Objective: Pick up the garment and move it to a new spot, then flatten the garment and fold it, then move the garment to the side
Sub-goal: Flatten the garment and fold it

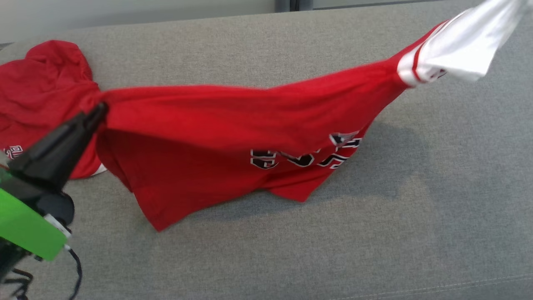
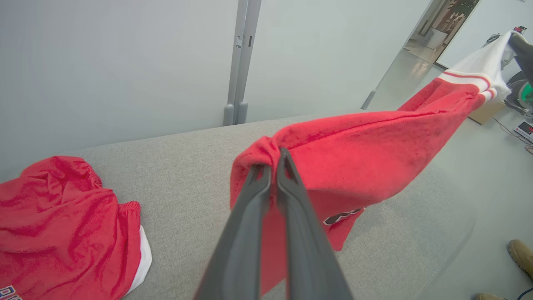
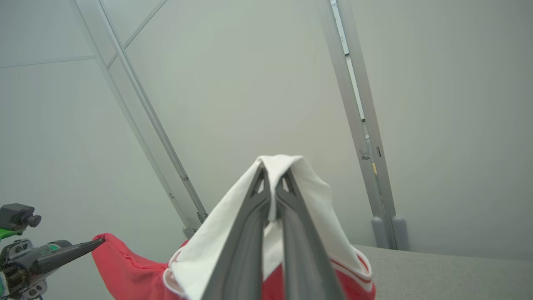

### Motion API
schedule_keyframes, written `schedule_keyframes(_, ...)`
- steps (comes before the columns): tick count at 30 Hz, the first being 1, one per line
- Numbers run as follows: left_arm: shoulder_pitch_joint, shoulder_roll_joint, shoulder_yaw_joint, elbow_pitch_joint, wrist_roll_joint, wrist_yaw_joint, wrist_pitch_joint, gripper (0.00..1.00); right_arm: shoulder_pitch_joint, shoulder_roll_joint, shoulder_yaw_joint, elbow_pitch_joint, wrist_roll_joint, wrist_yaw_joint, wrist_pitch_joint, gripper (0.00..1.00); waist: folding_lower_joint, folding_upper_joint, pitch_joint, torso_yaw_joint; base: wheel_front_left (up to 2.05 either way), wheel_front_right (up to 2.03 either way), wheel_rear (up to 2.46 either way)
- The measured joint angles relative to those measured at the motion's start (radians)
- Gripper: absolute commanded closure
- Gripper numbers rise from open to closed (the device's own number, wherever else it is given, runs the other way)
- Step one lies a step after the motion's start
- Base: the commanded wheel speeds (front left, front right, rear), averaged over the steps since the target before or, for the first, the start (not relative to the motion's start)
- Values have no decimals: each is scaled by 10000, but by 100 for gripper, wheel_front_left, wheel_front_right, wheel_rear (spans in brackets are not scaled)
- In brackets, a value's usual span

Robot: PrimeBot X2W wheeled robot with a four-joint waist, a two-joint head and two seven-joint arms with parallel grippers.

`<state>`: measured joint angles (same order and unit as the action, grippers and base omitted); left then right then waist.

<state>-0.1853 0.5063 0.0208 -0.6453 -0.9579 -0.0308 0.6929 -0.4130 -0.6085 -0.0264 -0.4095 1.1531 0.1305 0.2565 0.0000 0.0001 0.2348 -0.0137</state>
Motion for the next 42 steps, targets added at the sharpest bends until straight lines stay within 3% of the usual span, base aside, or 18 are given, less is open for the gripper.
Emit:
schedule_keyframes(6, -3540, 834, 155, 1499, -637, 330, 1160, 100, -3079, 261, -731, 1162, -142, 2, 337, 100, 0, 0, 909, -235, 0, 0, 0)
schedule_keyframes(10, -6080, 1024, -598, 3469, 12, 245, 1358, 100, -5688, 1348, -460, 3049, -1235, 4, 351, 100, 2, 0, 1687, -343, 0, 0, 0)
schedule_keyframes(13, -7890, 631, -1246, 5147, 669, 25, 905, 100, -7599, 2429, -259, 4809, -2633, 6, -44, 100, 2, -1, 2291, -410, 0, 0, 0)
schedule_keyframes(20, -11157, -163, -2153, 8617, 2876, -640, -2159, 100, -11414, 4767, -815, 8690, -6015, 2, -2347, 100, 3, -1, 3505, -521, 0, 0, 0)
schedule_keyframes(25, -12753, -307, -2531, 10372, 4057, -899, -5218, 100, -13157, 5377, -1471, 10119, -6926, 4, -3933, 100, 3, -1, 4100, -554, 0, 0, 0)
schedule_keyframes(29, -13040, -449, -3076, 11346, 4017, -970, -6554, 100, -13271, 5490, -639, 10519, -6541, 2, -3944, 100, 2, -1, 4391, -572, 0, 0, 0)
schedule_keyframes(33, -12354, -86, -4265, 11162, 3087, -997, -7237, 100, -12075, 5467, 403, 9812, -5446, 2, -3521, 100, 1, 0, 4565, -606, 0, 0, 0)
schedule_keyframes(38, -9977, 959, -5572, 10669, 1593, -1007, -8017, 100, -8906, 4502, 1490, 7938, -3904, 0, -3051, 100, 2, 0, 4447, -695, 0, 0, 0)
schedule_keyframes(42, -8219, 1563, -6176, 10149, 832, -1007, -8880, 100, -6134, 3676, 1453, 6531, -2855, 0, -3028, 100, 0, 0, 4052, -719, 0, 0, 0)
